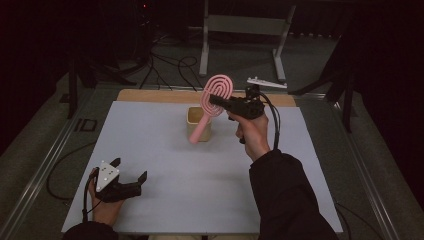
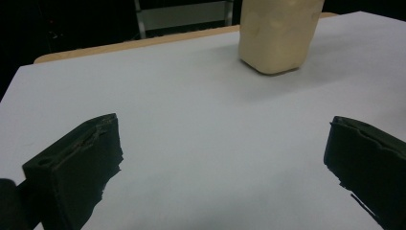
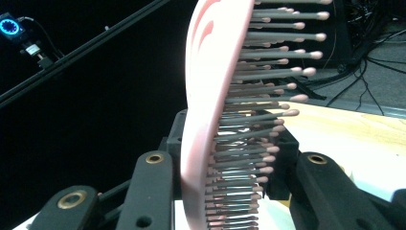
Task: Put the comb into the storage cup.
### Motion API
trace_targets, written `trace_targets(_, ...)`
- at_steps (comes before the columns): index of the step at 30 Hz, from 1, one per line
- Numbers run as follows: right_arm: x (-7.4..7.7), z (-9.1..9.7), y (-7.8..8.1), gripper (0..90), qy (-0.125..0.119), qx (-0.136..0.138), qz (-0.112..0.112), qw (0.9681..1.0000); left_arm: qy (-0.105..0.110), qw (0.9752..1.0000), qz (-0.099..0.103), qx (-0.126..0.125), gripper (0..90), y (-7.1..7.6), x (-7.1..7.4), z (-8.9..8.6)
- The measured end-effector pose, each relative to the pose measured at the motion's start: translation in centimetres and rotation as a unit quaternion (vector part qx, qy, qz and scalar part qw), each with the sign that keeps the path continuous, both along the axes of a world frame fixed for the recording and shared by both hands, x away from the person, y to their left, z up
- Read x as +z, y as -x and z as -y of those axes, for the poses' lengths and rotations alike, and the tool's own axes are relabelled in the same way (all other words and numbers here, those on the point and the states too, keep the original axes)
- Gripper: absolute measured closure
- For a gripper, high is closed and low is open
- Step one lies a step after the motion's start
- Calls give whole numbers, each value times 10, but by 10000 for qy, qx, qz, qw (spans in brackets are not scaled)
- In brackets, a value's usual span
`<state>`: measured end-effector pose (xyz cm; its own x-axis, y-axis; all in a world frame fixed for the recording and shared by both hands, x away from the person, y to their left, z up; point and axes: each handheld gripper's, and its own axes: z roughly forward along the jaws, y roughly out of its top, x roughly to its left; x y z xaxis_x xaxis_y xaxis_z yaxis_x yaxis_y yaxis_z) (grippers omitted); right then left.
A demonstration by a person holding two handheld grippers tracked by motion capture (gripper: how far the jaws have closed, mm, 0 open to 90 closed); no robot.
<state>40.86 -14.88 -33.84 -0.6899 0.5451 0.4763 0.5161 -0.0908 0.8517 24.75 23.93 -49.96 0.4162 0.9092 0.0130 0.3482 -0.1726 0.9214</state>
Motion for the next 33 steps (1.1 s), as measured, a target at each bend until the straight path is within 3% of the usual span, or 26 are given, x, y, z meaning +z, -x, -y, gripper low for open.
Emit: trace_targets(33,5,10,-24,640,-101,-428,11,9990,-14,10000,0,-8,1,0,-1,0)
